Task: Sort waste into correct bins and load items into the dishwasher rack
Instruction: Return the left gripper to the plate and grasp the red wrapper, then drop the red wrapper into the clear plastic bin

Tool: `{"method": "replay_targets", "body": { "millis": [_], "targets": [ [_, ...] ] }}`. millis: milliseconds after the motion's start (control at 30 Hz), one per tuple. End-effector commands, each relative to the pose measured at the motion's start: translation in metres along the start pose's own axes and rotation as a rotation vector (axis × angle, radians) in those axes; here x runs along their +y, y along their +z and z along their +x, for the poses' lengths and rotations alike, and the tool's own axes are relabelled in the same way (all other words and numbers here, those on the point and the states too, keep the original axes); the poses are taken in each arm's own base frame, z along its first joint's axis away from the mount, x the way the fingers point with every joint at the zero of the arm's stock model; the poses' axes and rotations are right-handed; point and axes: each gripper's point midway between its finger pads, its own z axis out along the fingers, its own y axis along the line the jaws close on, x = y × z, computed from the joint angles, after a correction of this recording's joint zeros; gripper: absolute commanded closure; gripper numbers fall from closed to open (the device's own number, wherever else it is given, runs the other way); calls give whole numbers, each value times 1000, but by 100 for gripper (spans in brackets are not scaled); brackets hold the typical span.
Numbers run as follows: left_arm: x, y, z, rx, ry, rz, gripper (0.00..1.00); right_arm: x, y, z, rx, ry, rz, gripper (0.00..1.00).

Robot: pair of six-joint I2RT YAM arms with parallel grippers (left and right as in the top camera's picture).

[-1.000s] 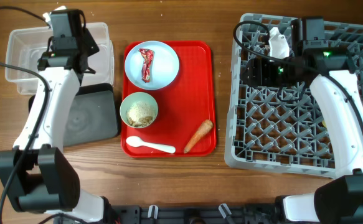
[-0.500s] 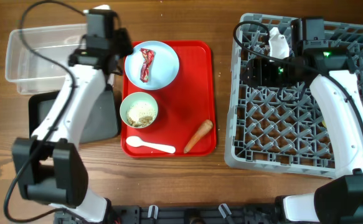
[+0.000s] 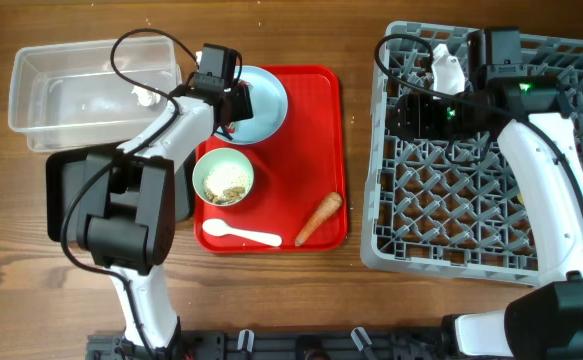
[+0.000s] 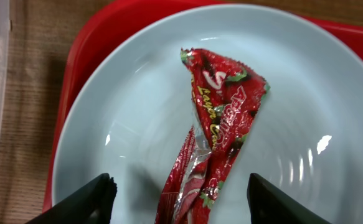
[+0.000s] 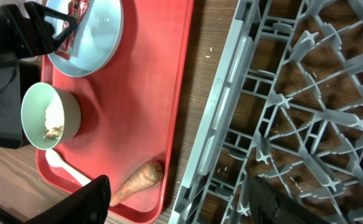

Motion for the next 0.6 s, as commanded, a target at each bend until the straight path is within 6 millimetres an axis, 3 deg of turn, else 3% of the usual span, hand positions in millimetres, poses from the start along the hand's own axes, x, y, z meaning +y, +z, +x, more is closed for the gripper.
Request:
{"method": "replay_targets", "body": {
  "millis": [0, 67, 167, 233, 367, 433, 500, 567],
  "targets": [
    [-4, 12, 8, 25, 10, 3, 40, 0, -1, -2, -5, -15, 6, 28],
    [-3, 15, 11, 33, 11, 0, 54, 0, -1, -2, -2, -14, 6, 28],
    [-3, 15, 11, 33, 11, 0, 84, 0, -1, -2, -3, -14, 7, 28],
    [-4, 11, 7, 23, 11, 4, 96, 0, -1, -2, -2, -14, 7, 28],
    [-12, -27, -28, -79, 6, 41, 96, 0, -1, -2, -2, -14, 7, 28],
    [-14, -66, -54, -171, -7, 60, 96, 0, -1, -2, -2, -14, 7, 28],
    [-5, -95, -72, -242, -29, 47, 96, 0, -1, -2, -2, -14, 7, 28],
    [17, -122, -91, -313, -69, 7, 96, 0, -1, -1, 1, -13, 7, 28]
  ]
}}
